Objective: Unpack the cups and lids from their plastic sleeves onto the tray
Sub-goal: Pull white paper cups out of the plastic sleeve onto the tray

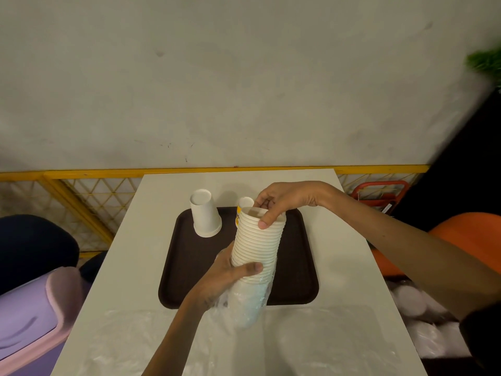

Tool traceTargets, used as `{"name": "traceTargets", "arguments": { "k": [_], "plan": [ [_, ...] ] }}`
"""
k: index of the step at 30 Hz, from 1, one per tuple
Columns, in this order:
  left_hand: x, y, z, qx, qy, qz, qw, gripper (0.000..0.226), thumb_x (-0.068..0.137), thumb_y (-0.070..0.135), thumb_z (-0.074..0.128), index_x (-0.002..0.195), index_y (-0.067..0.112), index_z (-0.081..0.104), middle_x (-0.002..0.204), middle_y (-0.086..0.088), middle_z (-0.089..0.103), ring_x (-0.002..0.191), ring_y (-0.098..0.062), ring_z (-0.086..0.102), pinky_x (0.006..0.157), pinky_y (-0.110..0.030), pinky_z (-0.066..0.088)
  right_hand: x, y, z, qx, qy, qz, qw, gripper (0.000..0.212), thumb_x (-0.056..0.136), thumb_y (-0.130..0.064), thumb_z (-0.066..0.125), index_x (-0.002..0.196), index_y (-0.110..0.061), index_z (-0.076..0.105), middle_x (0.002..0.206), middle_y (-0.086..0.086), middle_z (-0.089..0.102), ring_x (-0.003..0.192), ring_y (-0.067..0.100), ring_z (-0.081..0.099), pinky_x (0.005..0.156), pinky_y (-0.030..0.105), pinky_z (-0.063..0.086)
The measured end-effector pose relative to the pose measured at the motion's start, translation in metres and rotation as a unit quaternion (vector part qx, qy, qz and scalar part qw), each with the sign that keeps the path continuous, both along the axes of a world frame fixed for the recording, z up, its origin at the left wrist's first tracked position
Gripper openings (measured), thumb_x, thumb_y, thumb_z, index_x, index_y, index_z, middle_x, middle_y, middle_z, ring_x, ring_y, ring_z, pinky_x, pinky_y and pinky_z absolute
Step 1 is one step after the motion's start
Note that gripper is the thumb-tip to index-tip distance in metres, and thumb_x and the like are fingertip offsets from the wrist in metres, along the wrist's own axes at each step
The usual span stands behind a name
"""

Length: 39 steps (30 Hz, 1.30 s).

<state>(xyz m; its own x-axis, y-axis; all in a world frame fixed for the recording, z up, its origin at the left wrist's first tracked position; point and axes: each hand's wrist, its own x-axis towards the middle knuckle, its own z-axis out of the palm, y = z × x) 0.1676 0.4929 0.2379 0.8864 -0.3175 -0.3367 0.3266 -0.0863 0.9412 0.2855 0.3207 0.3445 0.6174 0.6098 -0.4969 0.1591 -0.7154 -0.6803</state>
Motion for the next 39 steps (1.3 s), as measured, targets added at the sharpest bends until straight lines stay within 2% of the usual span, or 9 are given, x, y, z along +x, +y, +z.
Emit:
{"name": "traceTargets", "arguments": {
  "k": [6,11,16,20,23,26,31,34,39],
  "plan": [
    [0.001,0.000,0.000,0.015,0.010,-0.015,1.000,0.115,0.039,0.063,0.087,0.137,0.022,0.041,0.129,-0.002,0.059,0.121,-0.021,0.055,0.104,-0.047,0.044,0.004,-0.005,0.000,-0.025,0.014,0.011,1.000,0.050,0.074,-0.026,0.078,0.115,-0.003,0.062,0.094,-0.004,0.062,0.090,0.012,0.058,0.073,0.016,0.047],
    [0.001,-0.001,0.001,0.022,0.008,-0.024,0.999,0.113,0.040,0.063,0.087,0.136,0.024,0.042,0.129,-0.001,0.059,0.122,-0.020,0.054,0.106,-0.046,0.042,0.003,-0.005,0.004,-0.038,0.026,0.028,0.999,0.052,0.054,-0.046,0.072,0.093,-0.012,0.063,0.086,-0.003,0.064,0.082,0.011,0.061,0.062,0.014,0.047],
    [0.003,-0.001,0.005,0.038,-0.001,-0.027,0.999,0.114,0.040,0.065,0.086,0.137,0.025,0.041,0.130,-0.001,0.058,0.123,-0.020,0.053,0.106,-0.046,0.043,0.004,-0.005,0.002,-0.042,0.008,0.041,0.998,0.064,0.039,-0.063,0.065,0.081,-0.015,0.060,0.079,-0.003,0.055,0.073,0.011,0.047,0.057,0.017,0.037],
    [0.006,0.000,0.008,0.041,-0.011,-0.032,0.999,0.115,0.038,0.066,0.085,0.136,0.025,0.041,0.129,0.000,0.058,0.122,-0.018,0.053,0.106,-0.044,0.043,0.005,-0.007,0.004,-0.044,0.023,0.047,0.998,0.040,0.057,-0.053,0.066,0.071,-0.018,0.057,0.071,-0.005,0.051,0.061,0.010,0.041,0.053,0.015,0.033],
    [0.007,-0.002,0.009,0.033,-0.017,-0.030,0.999,0.112,0.037,0.066,0.085,0.133,0.025,0.044,0.127,0.000,0.061,0.120,-0.017,0.056,0.105,-0.042,0.044,0.006,-0.006,0.004,-0.035,0.022,0.042,0.998,0.055,0.045,-0.065,0.061,0.075,-0.019,0.060,0.074,-0.002,0.055,0.058,0.008,0.043,0.050,0.015,0.033],
    [0.007,-0.004,0.010,0.028,-0.022,-0.030,0.999,0.109,0.038,0.065,0.085,0.132,0.024,0.046,0.126,0.001,0.062,0.117,-0.016,0.058,0.103,-0.040,0.045,0.009,-0.005,0.001,-0.029,0.020,0.026,0.999,0.066,0.043,-0.069,0.056,0.081,-0.017,0.063,0.081,0.003,0.055,0.069,0.014,0.045,0.049,0.017,0.033],
    [0.004,-0.003,0.007,0.029,-0.024,-0.008,0.999,0.108,0.034,0.069,0.084,0.127,0.027,0.047,0.124,0.002,0.062,0.116,-0.015,0.058,0.100,-0.034,0.048,0.014,-0.010,-0.001,-0.014,0.019,-0.024,0.999,0.046,0.066,-0.058,0.060,0.088,-0.018,0.064,0.086,0.001,0.057,0.078,0.016,0.050,0.058,0.020,0.038],
    [0.003,-0.001,0.006,0.036,-0.021,0.008,0.999,0.115,0.033,0.070,0.083,0.132,0.025,0.044,0.126,0.000,0.060,0.117,-0.017,0.057,0.101,-0.037,0.048,0.017,-0.015,-0.002,0.017,0.010,-0.062,0.998,0.025,0.086,-0.041,0.060,0.098,-0.020,0.059,0.096,0.001,0.057,0.088,0.017,0.053,0.069,0.025,0.045],
    [0.001,0.003,0.000,0.037,-0.012,0.037,0.999,0.118,0.032,0.071,0.083,0.133,0.025,0.043,0.125,-0.001,0.060,0.116,-0.018,0.058,0.101,-0.041,0.047,0.021,-0.027,0.006,0.086,0.000,-0.115,0.990,0.039,0.073,-0.042,0.061,0.104,-0.019,0.056,0.093,-0.001,0.054,0.080,0.013,0.054,0.069,0.027,0.050]
  ]
}}
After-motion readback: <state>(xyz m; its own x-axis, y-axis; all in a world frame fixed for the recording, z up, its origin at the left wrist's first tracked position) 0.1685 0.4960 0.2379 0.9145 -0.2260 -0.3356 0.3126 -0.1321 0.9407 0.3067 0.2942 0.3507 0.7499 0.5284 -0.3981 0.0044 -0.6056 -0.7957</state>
